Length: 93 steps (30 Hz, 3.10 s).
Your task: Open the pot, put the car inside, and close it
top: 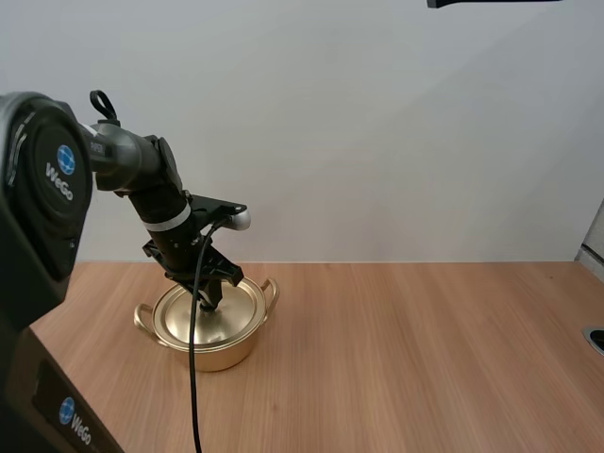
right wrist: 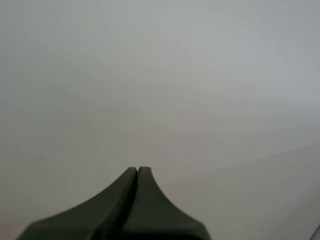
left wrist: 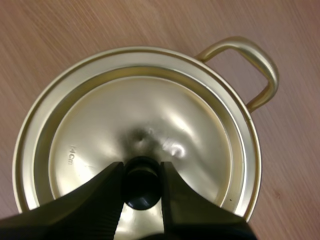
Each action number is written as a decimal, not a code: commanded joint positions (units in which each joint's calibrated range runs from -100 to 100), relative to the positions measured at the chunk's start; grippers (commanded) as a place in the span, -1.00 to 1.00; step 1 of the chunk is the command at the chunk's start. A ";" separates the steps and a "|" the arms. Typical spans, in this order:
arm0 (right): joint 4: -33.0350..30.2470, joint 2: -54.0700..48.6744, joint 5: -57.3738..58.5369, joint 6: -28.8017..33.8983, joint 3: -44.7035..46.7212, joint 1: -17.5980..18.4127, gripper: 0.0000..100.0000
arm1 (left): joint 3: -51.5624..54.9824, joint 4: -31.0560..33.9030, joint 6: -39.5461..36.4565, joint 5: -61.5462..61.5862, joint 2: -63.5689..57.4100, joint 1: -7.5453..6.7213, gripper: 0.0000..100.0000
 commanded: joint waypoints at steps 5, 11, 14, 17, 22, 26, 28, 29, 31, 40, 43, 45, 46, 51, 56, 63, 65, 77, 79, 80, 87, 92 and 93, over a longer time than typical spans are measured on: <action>0.00 0.19 -0.06 0.01 0.03 -0.02 -1.00 | 0.09 -1.06 -0.03 0.14 0.03 0.06 0.85; 0.00 0.19 0.56 0.01 0.03 -0.02 -1.00 | -1.39 -3.50 -0.03 -1.70 -1.52 0.06 0.96; 0.00 0.19 3.17 0.01 0.03 -0.02 -1.00 | -3.78 -8.29 -0.03 -5.51 -4.08 0.06 0.96; -0.34 0.19 6.27 -0.09 1.17 -0.02 -1.00 | -7.68 -13.93 0.35 -11.60 -7.38 0.06 0.96; -1.66 0.19 4.83 -0.22 7.23 -0.02 -1.00 | -13.44 -22.64 0.35 -29.57 -14.94 0.06 0.96; -1.77 0.19 1.94 -0.22 12.99 -0.02 -1.00 | -15.60 -26.11 0.35 -51.42 -22.97 0.06 0.96; -1.77 0.19 0.36 -0.22 15.65 -0.02 -1.00 | -15.60 -26.08 0.35 -59.40 -26.75 0.06 0.96; -1.77 0.19 -0.26 -0.22 16.60 -0.02 -1.00 | -15.60 -26.08 0.25 -59.83 -28.74 0.06 0.96; -1.66 0.08 -0.96 -0.22 18.56 -0.02 -1.00 | -15.60 -26.08 -1.72 -57.01 -32.91 0.06 0.96; 3.57 -0.04 -2.29 -0.22 20.95 -0.02 -1.00 | -9.27 -25.45 -8.31 -55.42 -50.29 0.06 0.86; 3.90 -0.04 -3.82 -0.22 20.95 -0.02 -1.00 | -3.41 -24.40 -8.31 -61.92 -56.72 0.06 0.81; 3.90 -0.04 -5.04 -0.43 21.07 -0.02 -1.00 | 0.69 -22.74 -8.31 -68.50 -60.41 0.06 0.81; 3.90 -0.04 -5.50 -0.51 21.07 -0.02 -1.00 | 2.77 -21.32 -8.31 -71.86 -61.62 0.06 0.81; 3.96 -0.04 -7.10 -0.51 21.07 -0.02 -1.00 | 13.13 -16.53 -8.31 -77.30 -61.63 0.06 0.81; 3.85 -0.04 -7.28 -0.94 21.07 -0.02 -1.00 | 24.90 -13.44 -8.31 -86.75 -63.10 0.06 0.81; 4.08 0.09 -8.38 -3.91 21.07 -3.20 -1.00 | 27.51 -13.57 -9.05 -85.18 -66.57 -3.98 0.81; 5.51 0.09 -9.28 -3.91 21.07 -4.07 -1.00 | 27.51 -13.57 -9.06 -83.63 -69.22 -4.61 0.81; 13.83 -0.14 -6.72 -7.87 21.07 -4.02 -1.00 | 31.10 -12.22 -9.82 -67.39 -86.93 -1.63 0.81; 13.83 -1.03 -6.55 -8.00 21.07 -4.02 -1.00 | 34.91 -12.22 -10.21 -66.96 -88.68 -1.63 0.81; 13.83 -1.79 -6.74 -8.08 21.07 -4.02 -1.00 | 37.39 -12.22 -10.32 -66.91 -89.39 -1.63 0.81; 13.83 -8.15 -6.75 -8.22 21.07 -4.02 -1.00 | 50.94 -1.60 -11.16 -71.43 -89.88 -3.97 0.81; 13.20 -8.88 -2.71 -8.22 21.07 -4.02 -1.00 | 54.31 -1.60 -13.66 -80.27 -89.88 -4.38 0.81; 13.07 -8.88 -1.04 -8.22 21.07 -4.02 -1.00 | 55.05 -1.60 -14.01 -79.84 -89.88 -4.32 0.81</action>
